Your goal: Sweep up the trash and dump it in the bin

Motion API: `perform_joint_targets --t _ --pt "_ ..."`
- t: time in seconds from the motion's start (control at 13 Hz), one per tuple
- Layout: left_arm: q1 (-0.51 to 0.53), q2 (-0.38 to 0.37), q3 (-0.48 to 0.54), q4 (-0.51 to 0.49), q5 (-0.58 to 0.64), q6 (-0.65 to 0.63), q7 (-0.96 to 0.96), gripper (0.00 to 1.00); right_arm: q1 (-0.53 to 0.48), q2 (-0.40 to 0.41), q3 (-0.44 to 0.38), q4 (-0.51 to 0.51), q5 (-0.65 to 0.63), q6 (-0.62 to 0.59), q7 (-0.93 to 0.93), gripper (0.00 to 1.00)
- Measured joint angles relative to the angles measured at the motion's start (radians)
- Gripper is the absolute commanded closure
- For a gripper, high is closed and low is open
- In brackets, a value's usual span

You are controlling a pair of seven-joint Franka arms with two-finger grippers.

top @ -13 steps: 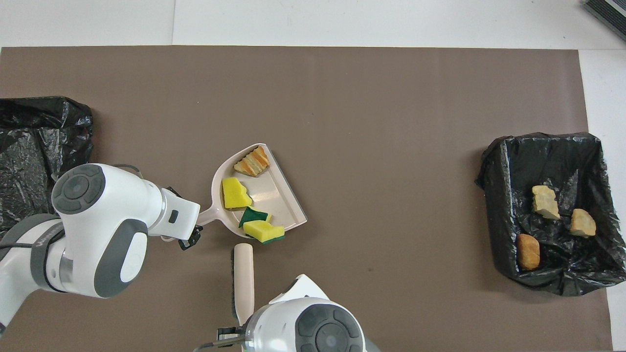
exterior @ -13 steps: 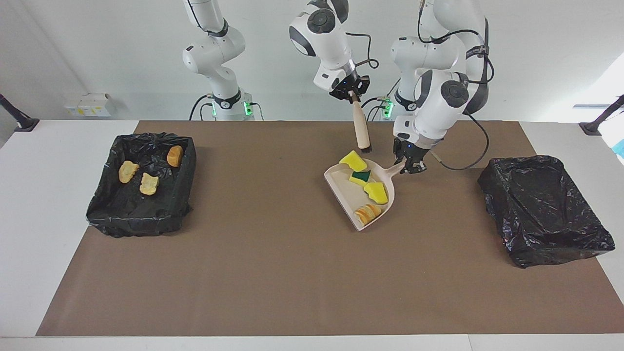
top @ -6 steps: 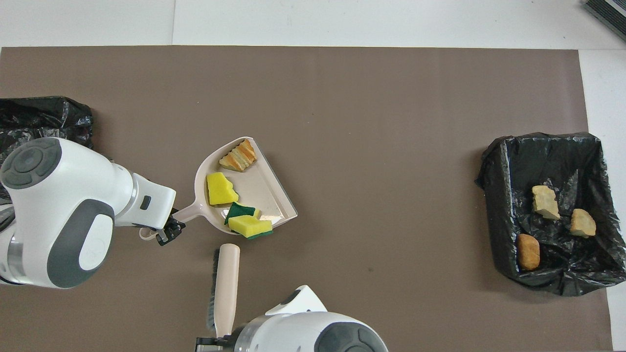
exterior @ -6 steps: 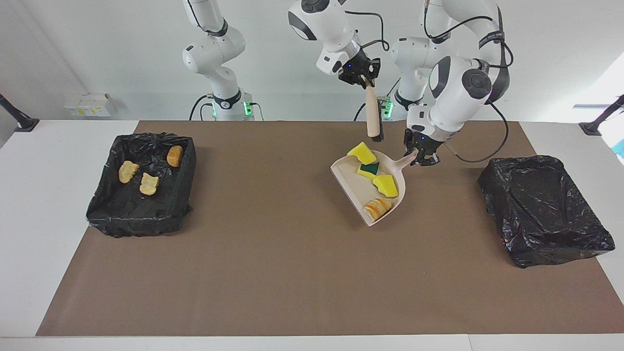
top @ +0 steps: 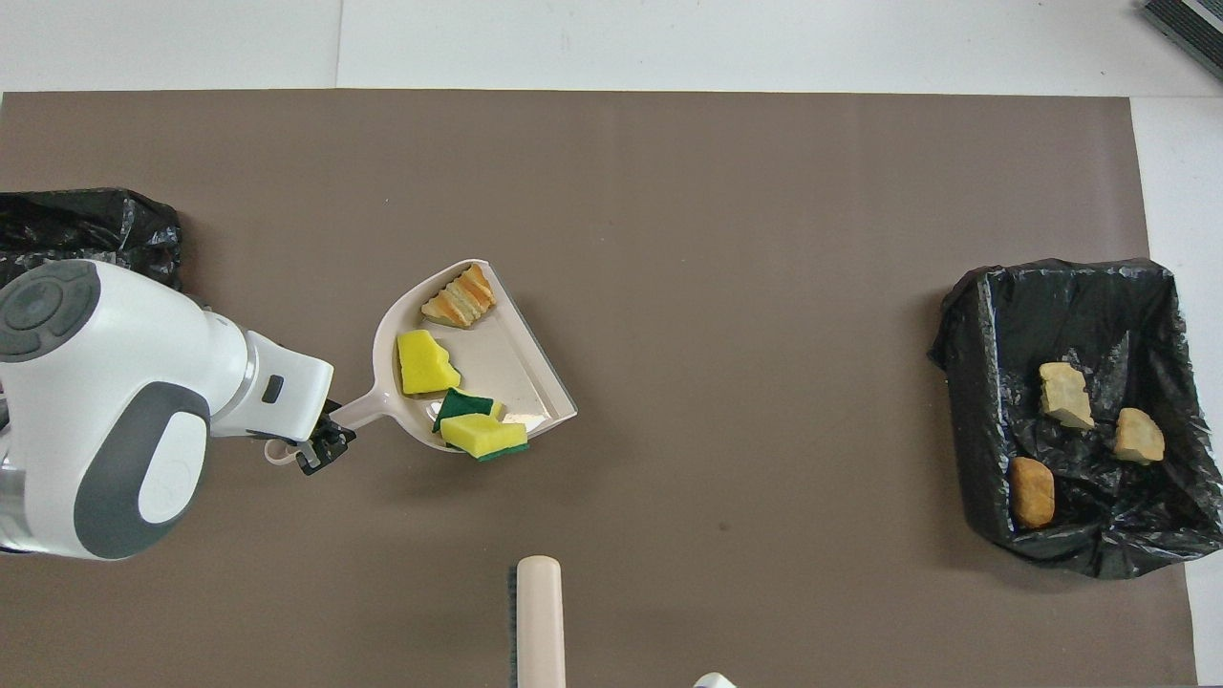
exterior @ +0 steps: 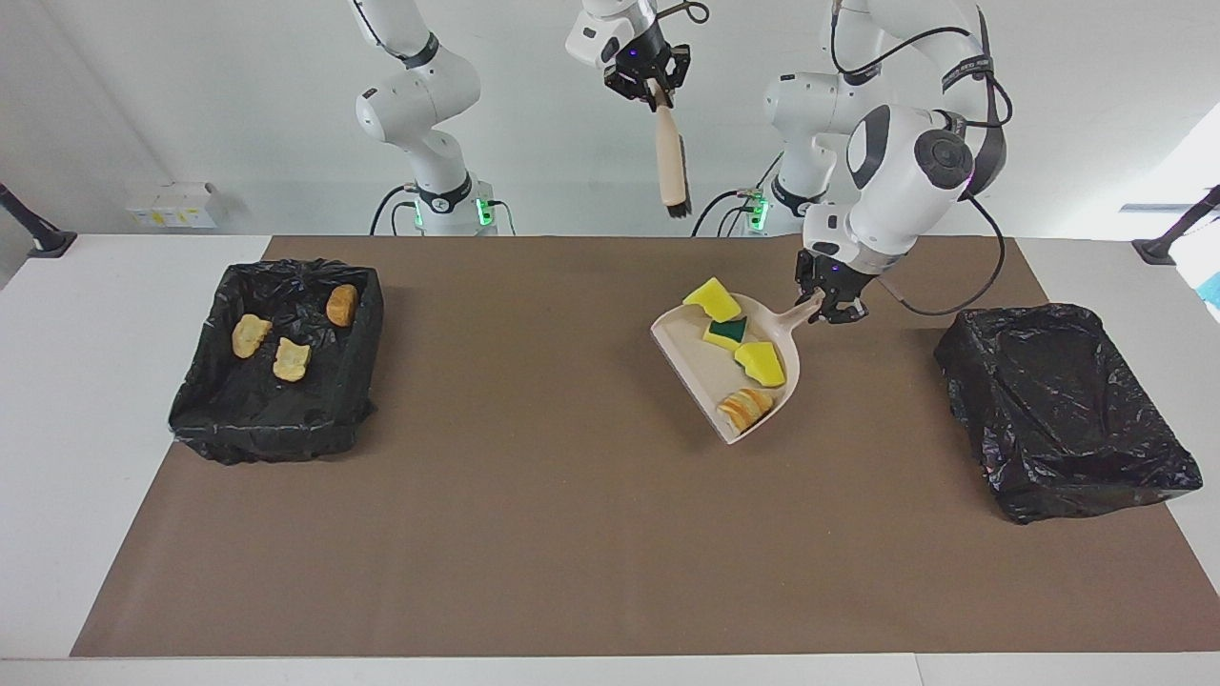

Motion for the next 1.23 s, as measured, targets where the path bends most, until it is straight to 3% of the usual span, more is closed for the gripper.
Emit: perform_joint_targets --t 0.15,0.38,0.62,0.92,1.08,1.15,1.23 --pt "0.029 0.0 0.001 0.059 0.005 -0.061 0.0 1.0 -0.002 -0.021 0.004 -0.07 -0.073 0.0 0.0 1.0" --pt "0.107 -0.001 0.002 0.167 0.043 -0.162 0.013 1.0 0.033 0.032 0.026 -0.124 -0.174 0.059 0.007 1.0" --pt "0.216 0.002 0.003 0.256 0.066 -0.232 0.089 1.0 0.104 0.135 0.033 -0.147 -0.242 0.199 0.065 1.0" --pt "0.448 0.053 0.008 0.368 0.085 -0.261 0.346 1.0 0.203 0.287 0.036 -0.153 -0.361 0.347 0.207 1.0" --pt "0.534 0.098 0.011 0.438 0.17 -0.263 0.413 1.0 0.253 0.374 0.037 -0.154 -0.438 0.427 0.302 1.0" --pt "0.562 0.117 0.012 0.461 0.226 -0.259 0.416 1.0 0.269 0.416 0.037 -0.153 -0.461 0.459 0.325 0.94" --pt "0.597 0.135 0.013 0.48 0.27 -0.253 0.416 1.0 0.273 0.437 0.037 -0.148 -0.487 0.467 0.332 0.96"
